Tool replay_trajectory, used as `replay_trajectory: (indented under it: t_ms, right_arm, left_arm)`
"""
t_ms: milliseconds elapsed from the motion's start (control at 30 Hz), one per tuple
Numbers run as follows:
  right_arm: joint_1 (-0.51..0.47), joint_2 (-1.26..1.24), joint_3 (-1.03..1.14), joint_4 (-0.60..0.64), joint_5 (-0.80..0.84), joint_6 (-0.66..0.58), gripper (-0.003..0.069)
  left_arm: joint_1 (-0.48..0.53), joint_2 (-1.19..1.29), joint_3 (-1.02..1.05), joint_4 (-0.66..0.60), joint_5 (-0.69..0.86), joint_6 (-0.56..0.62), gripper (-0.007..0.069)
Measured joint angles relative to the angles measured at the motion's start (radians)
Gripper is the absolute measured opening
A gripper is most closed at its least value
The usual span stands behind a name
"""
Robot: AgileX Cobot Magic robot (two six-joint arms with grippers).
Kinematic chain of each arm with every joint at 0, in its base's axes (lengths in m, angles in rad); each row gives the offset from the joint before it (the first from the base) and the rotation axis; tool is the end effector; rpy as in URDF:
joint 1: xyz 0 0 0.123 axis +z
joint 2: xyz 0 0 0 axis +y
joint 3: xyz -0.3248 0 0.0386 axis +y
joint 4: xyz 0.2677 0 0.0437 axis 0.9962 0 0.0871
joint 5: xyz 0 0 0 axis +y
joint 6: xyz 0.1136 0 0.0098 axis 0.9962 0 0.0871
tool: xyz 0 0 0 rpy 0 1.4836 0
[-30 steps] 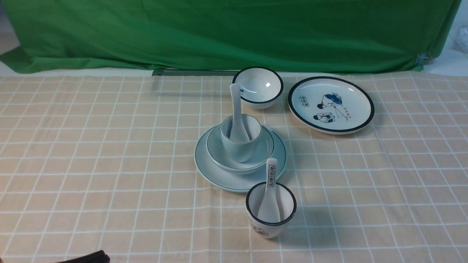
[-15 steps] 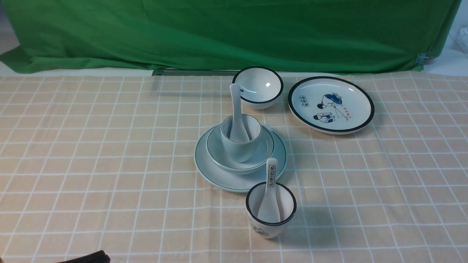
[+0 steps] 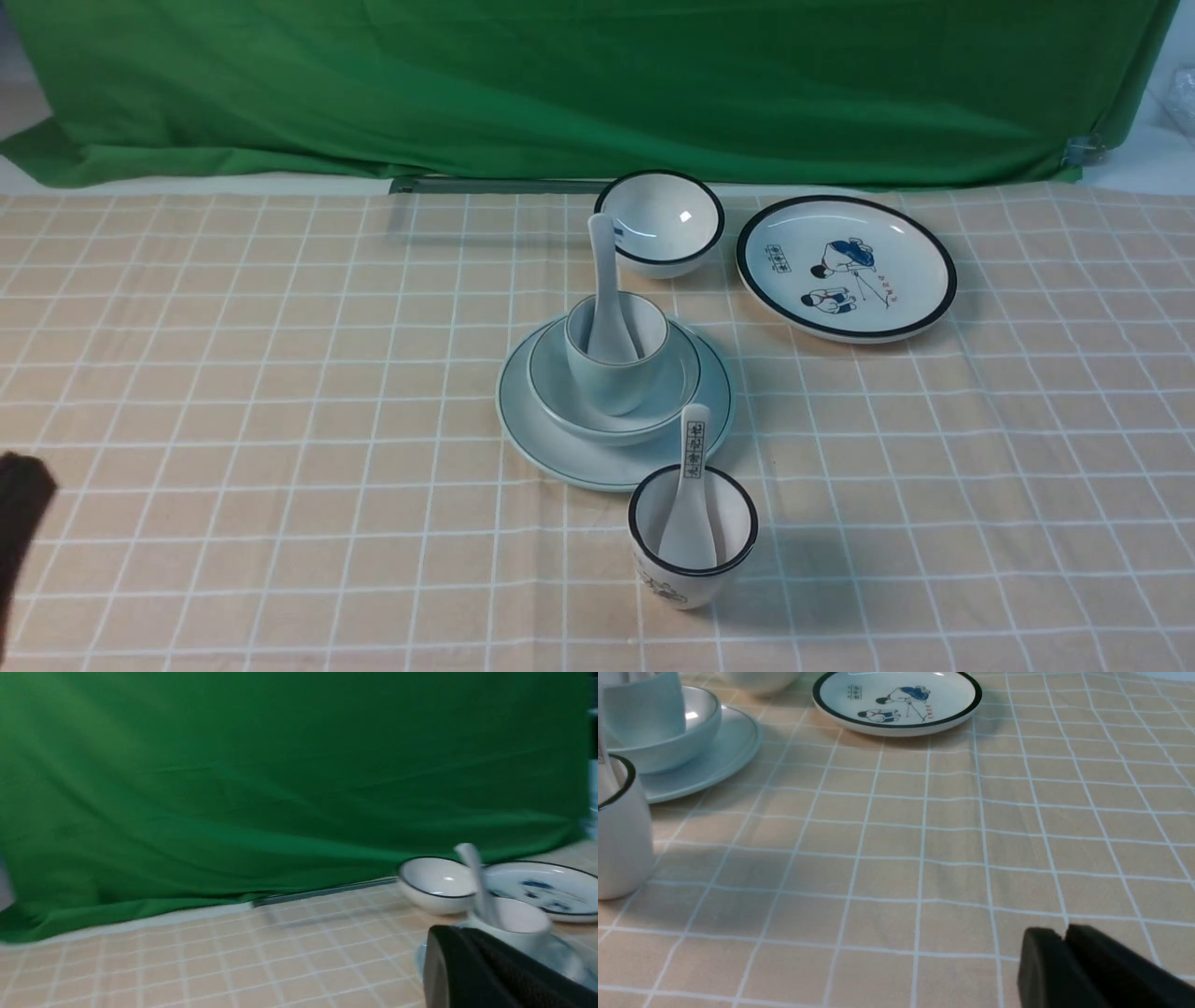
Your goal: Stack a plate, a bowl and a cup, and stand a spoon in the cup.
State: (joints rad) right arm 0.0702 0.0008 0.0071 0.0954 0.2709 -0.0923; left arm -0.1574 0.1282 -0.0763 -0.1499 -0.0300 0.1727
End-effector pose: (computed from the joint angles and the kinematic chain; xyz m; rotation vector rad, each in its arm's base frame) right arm 0.0548 0.0068 0.1817 -0.0807 1.7599 0.0732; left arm 0.0655 -0.0099 0.2398 0.1320 1.5009 -0.1047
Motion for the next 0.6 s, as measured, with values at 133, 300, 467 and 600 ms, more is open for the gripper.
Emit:
replay_trajectory:
  t_ms: [133, 300, 467, 600]
  right_arm:
    - [0.000, 0.000, 0.000, 0.000, 0.000, -0.001, 0.0105]
    - [0.000, 0.000, 0.000, 0.000, 0.000, 0.000, 0.0113]
    - [0.000, 0.000, 0.000, 0.000, -0.001, 0.000, 0.0123]
    - [0.000, 0.000, 0.000, 0.000, -0.001, 0.000, 0.0130]
  left_arm:
    - [0.161, -0.101, 0.075, -0.008, 0.124, -0.037, 0.0001]
    - [0.196, -0.128, 0.084, -0.006, 0.272, -0.044, 0.0001]
    - [0.197, -0.129, 0.084, -0.006, 0.264, -0.038, 0.0001]
    - [0.197, -0.129, 0.084, -0.006, 0.263, -0.036, 0.0001]
